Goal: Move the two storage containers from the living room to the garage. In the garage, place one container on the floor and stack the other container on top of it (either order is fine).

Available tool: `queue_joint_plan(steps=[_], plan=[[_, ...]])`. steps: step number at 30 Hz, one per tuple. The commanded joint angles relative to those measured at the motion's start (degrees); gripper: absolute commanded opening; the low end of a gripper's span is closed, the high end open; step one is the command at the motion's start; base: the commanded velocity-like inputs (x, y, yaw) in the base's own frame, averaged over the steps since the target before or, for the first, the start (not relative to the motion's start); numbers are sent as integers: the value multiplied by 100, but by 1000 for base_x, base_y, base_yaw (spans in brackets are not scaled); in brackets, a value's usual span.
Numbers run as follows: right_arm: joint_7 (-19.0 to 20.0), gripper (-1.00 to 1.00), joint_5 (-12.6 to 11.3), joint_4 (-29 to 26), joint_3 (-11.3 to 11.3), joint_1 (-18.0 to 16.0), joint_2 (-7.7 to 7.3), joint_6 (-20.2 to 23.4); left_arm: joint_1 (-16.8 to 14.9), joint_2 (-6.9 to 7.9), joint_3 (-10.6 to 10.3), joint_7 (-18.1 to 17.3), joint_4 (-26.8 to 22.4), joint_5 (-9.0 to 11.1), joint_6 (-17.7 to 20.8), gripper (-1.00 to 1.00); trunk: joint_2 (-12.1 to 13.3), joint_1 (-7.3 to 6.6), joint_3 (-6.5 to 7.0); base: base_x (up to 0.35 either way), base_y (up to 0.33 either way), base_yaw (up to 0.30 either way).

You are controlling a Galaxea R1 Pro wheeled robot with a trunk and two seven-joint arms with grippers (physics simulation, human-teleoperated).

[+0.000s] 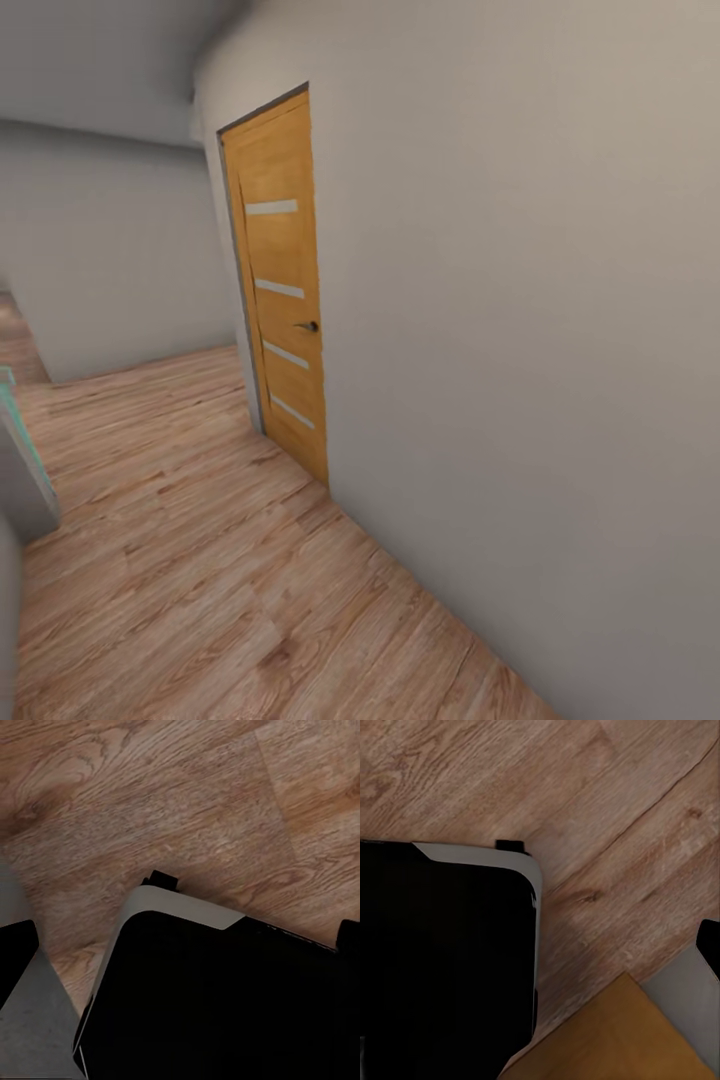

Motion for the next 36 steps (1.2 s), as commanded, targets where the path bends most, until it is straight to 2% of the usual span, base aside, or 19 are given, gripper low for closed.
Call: queue_joint_plan(steps=[1, 31, 36], plan=[[-9, 100, -56, 17, 48, -7, 3, -35, -6, -4, -48, 18, 4, 45, -16, 100, -10, 3, -8, 0, 0, 276], [-10, 100, -49, 17, 52, -7, 12, -37, -6, 0, -46, 18, 4, 68, -16, 100, -10, 3, 79, 1, 0, 276], [-10, 100, -52, 17, 48, -7, 4, -37, -6, 5, -46, 18, 4, 68, -16, 100, -10, 3, 90, 147, 0, 278]])
